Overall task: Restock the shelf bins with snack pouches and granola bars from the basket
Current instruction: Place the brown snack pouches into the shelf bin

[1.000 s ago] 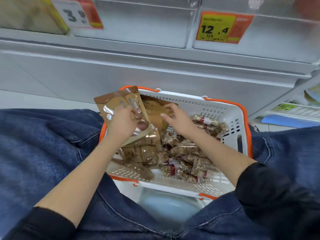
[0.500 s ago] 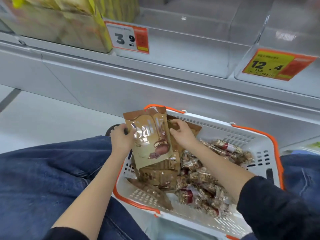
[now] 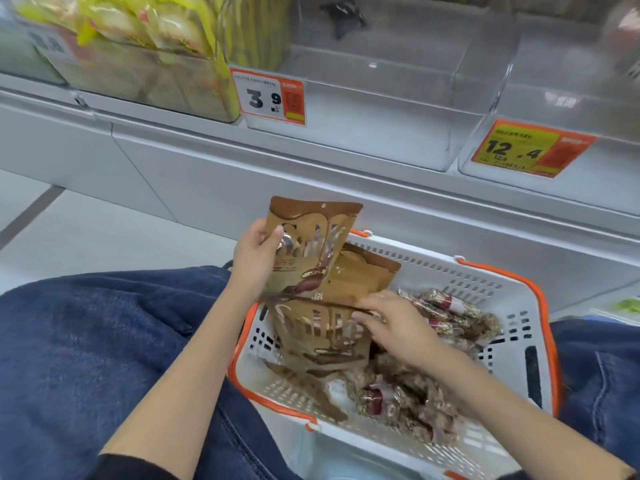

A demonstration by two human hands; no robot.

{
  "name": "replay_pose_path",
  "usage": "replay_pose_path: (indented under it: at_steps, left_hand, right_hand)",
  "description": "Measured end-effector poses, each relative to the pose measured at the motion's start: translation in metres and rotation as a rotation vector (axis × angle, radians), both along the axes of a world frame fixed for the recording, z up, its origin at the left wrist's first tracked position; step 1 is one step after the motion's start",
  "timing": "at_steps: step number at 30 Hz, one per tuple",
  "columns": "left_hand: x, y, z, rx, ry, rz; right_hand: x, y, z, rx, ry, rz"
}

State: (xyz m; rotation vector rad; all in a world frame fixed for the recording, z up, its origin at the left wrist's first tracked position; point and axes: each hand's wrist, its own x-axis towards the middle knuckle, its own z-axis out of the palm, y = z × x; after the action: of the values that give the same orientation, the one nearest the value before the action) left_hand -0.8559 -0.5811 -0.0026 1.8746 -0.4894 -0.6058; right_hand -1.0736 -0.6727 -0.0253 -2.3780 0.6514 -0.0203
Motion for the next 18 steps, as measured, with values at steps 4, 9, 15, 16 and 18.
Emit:
replay_pose_path:
  at_steps: [4,9,15,16,18]
  left_hand:
    - [-0.005,-0.004,0.056,-0.201,0.052,-0.065]
    - [-0.035,-0.029,0.122,-0.418,0.233,-0.206]
    - [-0.055,-0.054,0.163,-0.523,0.198,-0.235]
    - [-0.059,-0.055,0.166,-0.549,0.135,-0.28]
    - [-0.062,-0.057,0.17,-0.563,-0.071,-0.312]
  right_hand:
    - [-0.007,-0.04,0.091,0.074,-0.439,-0.181]
    - [0.008,-0.07,0.13,0.438,-0.674,-0.458]
    - [0.023,-0.077,0.152,0.345,-0.982,-0.695]
    - [0.027,-0.08,0.156,0.334,-1.009,-0.73]
    - [0.034,-0.084,0.17,0.329,-1.044,-0.764]
